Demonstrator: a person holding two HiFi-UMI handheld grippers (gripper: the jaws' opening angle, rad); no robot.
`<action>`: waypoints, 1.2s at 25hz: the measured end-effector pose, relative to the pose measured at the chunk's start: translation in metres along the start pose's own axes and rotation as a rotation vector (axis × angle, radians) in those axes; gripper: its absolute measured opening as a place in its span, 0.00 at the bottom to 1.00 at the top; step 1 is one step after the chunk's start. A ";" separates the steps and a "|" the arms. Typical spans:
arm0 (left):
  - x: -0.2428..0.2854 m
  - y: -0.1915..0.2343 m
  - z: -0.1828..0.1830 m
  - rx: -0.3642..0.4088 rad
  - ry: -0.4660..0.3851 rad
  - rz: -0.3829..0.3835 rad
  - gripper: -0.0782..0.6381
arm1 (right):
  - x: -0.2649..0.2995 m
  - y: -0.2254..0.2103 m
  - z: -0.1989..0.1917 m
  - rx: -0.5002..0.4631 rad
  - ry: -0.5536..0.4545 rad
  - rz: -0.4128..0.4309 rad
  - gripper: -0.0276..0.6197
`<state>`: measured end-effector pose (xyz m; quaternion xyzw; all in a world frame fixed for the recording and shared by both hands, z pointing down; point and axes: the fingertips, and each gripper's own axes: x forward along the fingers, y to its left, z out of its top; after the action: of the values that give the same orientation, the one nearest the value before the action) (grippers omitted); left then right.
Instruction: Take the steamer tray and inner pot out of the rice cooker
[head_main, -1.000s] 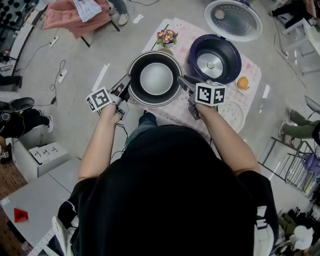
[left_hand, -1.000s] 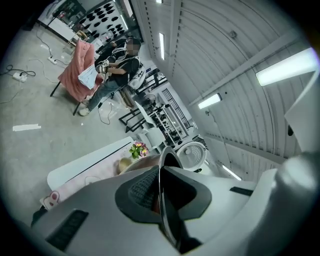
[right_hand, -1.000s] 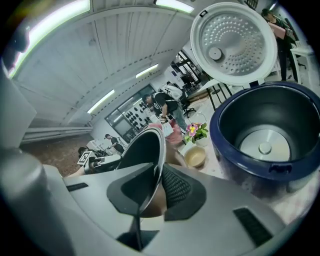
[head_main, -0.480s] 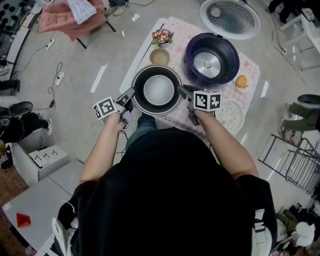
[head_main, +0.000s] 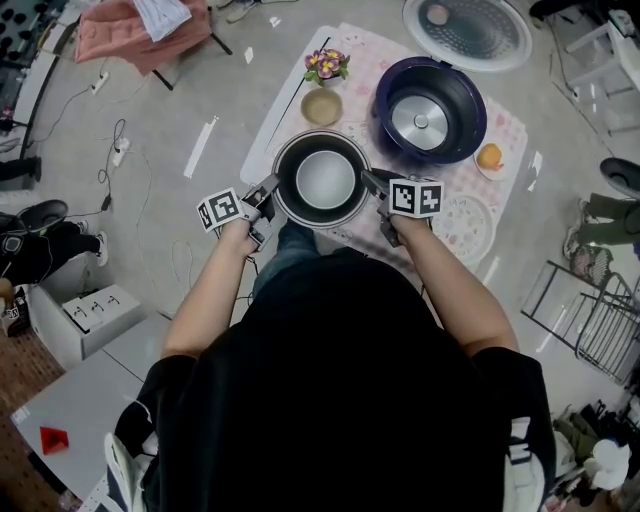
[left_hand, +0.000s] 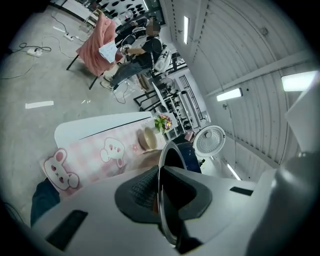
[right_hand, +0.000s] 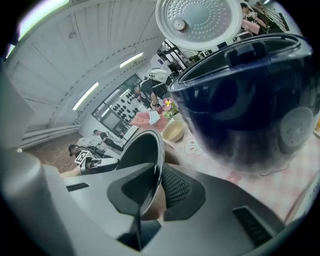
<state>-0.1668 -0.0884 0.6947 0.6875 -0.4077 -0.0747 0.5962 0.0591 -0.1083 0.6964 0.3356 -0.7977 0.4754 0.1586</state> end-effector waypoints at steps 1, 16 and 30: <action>0.002 0.003 -0.001 -0.002 0.004 0.003 0.16 | 0.002 -0.003 -0.002 0.004 0.003 -0.004 0.12; 0.020 0.005 0.006 0.012 0.042 -0.006 0.16 | 0.007 -0.018 0.005 0.055 -0.019 -0.033 0.13; 0.032 0.003 0.023 0.051 0.064 -0.012 0.16 | 0.010 -0.021 0.009 0.049 -0.049 -0.062 0.14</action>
<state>-0.1606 -0.1267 0.7038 0.7069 -0.3861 -0.0458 0.5909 0.0668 -0.1267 0.7114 0.3754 -0.7787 0.4813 0.1455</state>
